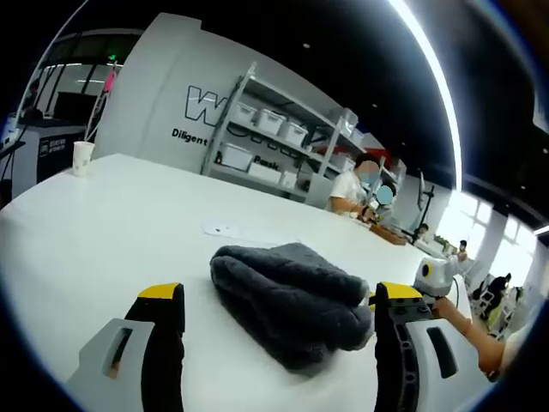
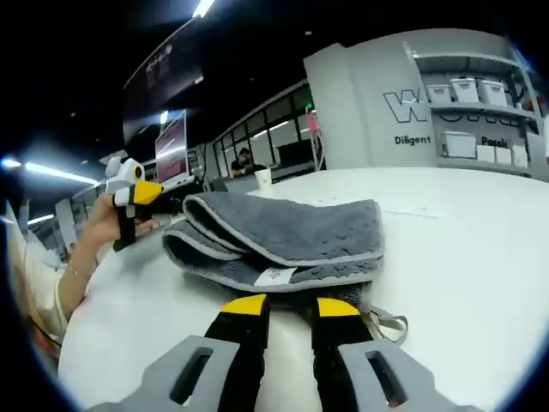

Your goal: Open the folded towel by lifting each exposed corner and separating the folded layers until the towel lies flat within the target outline without major curled edges

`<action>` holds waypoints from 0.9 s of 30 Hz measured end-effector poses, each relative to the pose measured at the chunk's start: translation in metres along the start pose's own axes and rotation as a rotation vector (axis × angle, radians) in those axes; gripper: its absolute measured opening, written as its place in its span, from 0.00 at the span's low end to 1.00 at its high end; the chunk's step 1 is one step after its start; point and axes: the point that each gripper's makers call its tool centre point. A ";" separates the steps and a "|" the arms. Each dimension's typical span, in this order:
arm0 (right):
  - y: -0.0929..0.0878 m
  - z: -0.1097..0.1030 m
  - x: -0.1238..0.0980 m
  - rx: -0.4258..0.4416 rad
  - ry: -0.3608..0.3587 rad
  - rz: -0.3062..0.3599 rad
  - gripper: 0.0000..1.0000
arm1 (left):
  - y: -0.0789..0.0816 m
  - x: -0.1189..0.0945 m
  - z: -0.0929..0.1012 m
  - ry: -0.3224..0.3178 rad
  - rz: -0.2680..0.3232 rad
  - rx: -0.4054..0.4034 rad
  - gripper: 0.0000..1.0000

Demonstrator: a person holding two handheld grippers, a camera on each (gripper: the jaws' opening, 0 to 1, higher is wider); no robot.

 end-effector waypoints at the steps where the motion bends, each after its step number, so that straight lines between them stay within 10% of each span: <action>1: -0.003 0.005 0.000 -0.035 -0.027 -0.019 0.03 | 0.000 0.000 0.000 0.002 -0.001 0.001 0.90; 14: 0.005 0.003 -0.001 -0.062 -0.038 0.018 0.00 | -0.003 0.001 -0.005 0.010 -0.016 -0.001 0.89; 27: 0.008 0.067 -0.030 -0.068 -0.249 0.045 0.00 | -0.002 0.003 -0.006 0.007 -0.021 -0.004 0.89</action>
Point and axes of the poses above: the point that each gripper's makers call its tool centre point, and the gripper's own axes: x roughly forward along the fingers, z roughly to its right, y roughly out of its top, and after that the axes turned 3 degrees about y, right-handed
